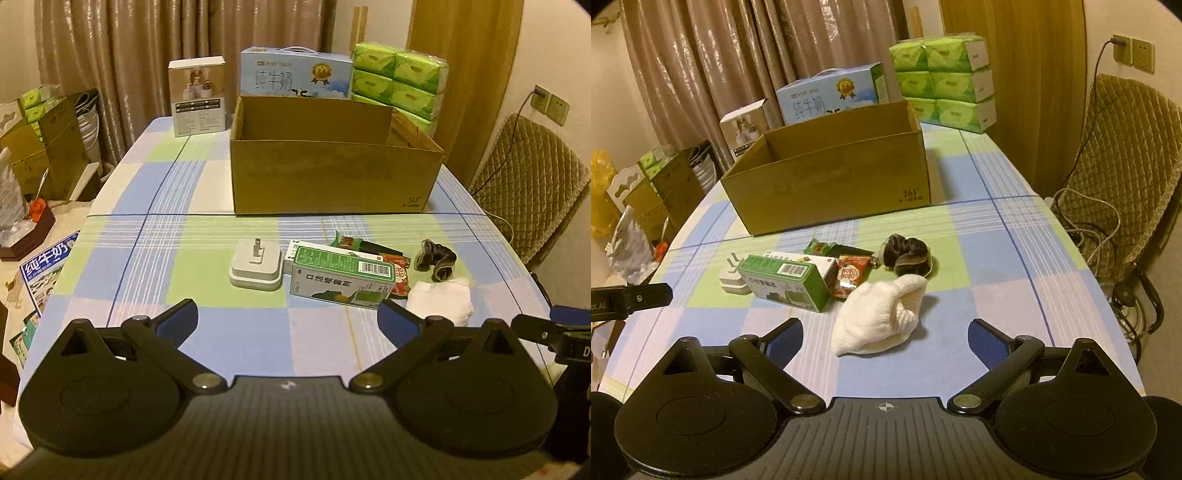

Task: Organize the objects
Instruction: 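Move both tools back toward the remaining items on the table, then grasp the green medicine box with the left gripper while the right gripper grasps the white cloth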

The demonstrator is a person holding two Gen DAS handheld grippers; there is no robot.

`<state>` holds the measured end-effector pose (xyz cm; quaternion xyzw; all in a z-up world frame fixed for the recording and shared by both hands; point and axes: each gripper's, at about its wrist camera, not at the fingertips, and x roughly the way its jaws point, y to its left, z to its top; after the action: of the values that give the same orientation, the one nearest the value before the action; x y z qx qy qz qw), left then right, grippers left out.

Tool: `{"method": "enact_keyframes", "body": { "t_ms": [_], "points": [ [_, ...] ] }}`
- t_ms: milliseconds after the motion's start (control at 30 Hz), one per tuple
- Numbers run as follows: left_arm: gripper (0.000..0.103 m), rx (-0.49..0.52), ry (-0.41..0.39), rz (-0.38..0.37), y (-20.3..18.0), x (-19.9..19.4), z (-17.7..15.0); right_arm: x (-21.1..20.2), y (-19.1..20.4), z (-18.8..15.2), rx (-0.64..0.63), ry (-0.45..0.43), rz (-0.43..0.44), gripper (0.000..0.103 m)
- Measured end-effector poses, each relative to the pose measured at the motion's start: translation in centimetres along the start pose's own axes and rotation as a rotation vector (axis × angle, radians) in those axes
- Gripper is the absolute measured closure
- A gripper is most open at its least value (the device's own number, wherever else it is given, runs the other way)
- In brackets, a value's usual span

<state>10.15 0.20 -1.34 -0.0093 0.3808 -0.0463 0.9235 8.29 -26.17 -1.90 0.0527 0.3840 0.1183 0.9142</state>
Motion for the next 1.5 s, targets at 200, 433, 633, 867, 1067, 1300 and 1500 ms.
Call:
{"method": "enact_keyframes", "body": {
  "t_ms": [200, 433, 633, 867, 1067, 1300, 1500],
  "points": [
    [0.002, 0.07, 0.005, -0.036, -0.4, 1.3, 0.1, 1.3, -0.4, -0.2, 0.0, 0.031, 0.004, 0.01],
    [0.008, 0.208, 0.041, -0.084, -1.3, 4.5, 0.7, 3.0, -1.0, 0.0, 0.008, 0.055, 0.0, 0.01],
    [0.013, 0.306, 0.055, -0.105, -1.8, 7.0, 0.9, 5.2, -1.2, 0.1, -0.01, 0.086, 0.007, 0.01],
    [0.021, 0.457, 0.056, -0.162, -2.5, 9.5, 1.7, 7.8, -0.8, 0.6, -0.06, 0.112, 0.031, 0.01],
    [0.024, 0.639, 0.075, -0.2, -3.5, 12.2, 2.6, 9.4, -0.6, 0.7, -0.085, 0.14, 0.044, 0.01],
    [0.034, 0.819, 0.168, -0.272, -5.2, 15.6, 3.3, 10.7, -1.1, 0.3, -0.076, 0.174, 0.03, 0.01],
    [0.05, 0.866, 0.269, -0.309, -5.6, 17.0, 3.7, 11.0, -1.5, 0.1, -0.06, 0.18, 0.024, 0.01]
  ]
}}
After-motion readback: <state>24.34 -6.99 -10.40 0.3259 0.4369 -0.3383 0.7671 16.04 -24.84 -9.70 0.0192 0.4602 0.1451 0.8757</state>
